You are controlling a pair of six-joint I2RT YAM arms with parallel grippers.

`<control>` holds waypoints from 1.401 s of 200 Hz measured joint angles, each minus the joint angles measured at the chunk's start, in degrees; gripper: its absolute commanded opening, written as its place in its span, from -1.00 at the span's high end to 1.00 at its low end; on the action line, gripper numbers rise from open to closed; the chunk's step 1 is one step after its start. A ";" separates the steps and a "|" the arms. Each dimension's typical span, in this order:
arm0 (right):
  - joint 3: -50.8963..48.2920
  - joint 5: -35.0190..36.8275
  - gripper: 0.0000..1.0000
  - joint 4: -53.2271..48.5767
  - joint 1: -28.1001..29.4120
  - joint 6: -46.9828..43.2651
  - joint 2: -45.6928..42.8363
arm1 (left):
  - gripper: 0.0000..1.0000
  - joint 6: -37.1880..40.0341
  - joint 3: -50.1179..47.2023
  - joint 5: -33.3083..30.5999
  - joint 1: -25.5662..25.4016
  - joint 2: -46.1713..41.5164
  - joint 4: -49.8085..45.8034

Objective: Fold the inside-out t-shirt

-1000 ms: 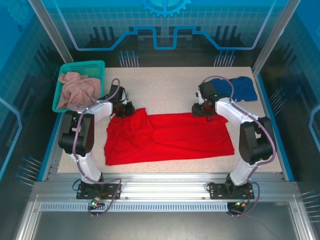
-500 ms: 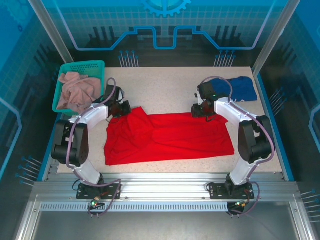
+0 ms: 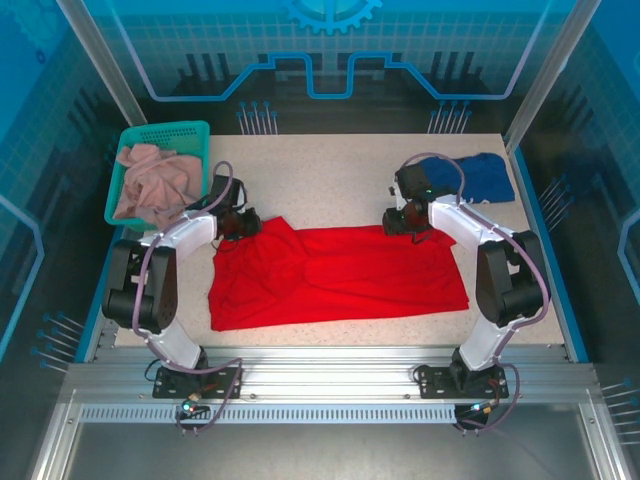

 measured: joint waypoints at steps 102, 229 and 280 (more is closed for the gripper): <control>0.31 0.00 0.09 -0.13 0.13 0.00 0.50 | 0.71 0.20 -0.02 -4.22 0.00 0.00 -0.09; 0.87 -0.02 0.10 -0.17 0.42 -0.17 0.92 | 0.12 1.16 -0.66 -5.11 0.00 -0.15 0.02; 0.87 -0.02 0.10 -0.17 0.42 -0.20 1.09 | -0.06 1.22 0.90 -4.46 0.11 2.19 0.55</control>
